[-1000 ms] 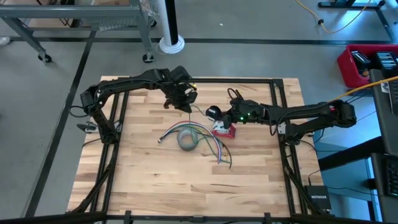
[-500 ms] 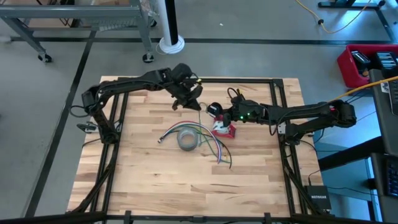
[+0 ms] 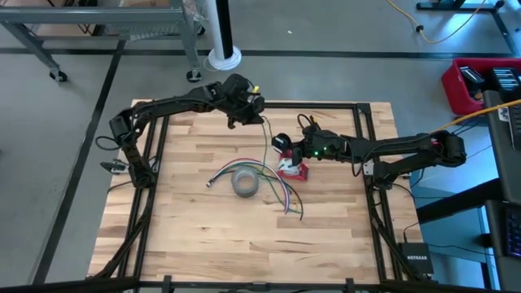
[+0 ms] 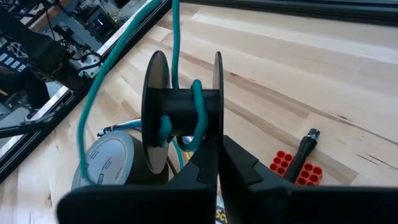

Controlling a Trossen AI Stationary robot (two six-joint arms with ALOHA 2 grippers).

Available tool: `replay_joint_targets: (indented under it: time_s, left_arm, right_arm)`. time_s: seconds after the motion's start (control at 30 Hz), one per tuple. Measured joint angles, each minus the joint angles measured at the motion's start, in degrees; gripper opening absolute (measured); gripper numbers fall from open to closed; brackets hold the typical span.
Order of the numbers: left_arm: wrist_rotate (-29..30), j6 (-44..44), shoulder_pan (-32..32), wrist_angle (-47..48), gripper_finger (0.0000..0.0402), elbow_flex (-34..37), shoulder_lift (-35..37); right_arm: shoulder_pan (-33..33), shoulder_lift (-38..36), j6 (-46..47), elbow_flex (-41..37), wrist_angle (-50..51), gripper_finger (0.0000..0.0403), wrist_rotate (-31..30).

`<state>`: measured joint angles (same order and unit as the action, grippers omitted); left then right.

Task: Coil cords
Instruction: Coil the green wire into the spool

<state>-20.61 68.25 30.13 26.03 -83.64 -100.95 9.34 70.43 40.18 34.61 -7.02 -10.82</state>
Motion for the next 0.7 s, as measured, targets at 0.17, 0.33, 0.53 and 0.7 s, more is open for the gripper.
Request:
replay_joint_targets:
  time_s: [0.17,0.33,0.53,0.7]
  left_arm:
    - [0.08,-0.31,-0.35,-2.63,0.0000,0.00,-0.33]
    - [-0.84,1.15,-2.67,-8.25,0.0000,0.00,-1.66]
    - [-3.00,2.34,-5.64,-12.19,0.0000,0.00,-2.87]
    - [-3.62,2.72,-8.27,-12.21,0.0000,0.00,-2.89]
  right_arm:
    - [0.00,-0.02,-0.01,0.00,-0.41,0.0003,-0.09]
    - [0.04,-0.02,-0.10,-0.01,-0.97,0.0003,-0.01]
    - [0.01,-0.02,-0.12,-0.02,-1.83,0.0003,0.12]
    - [0.00,0.00,-0.12,-0.02,-2.04,0.0003,0.12]
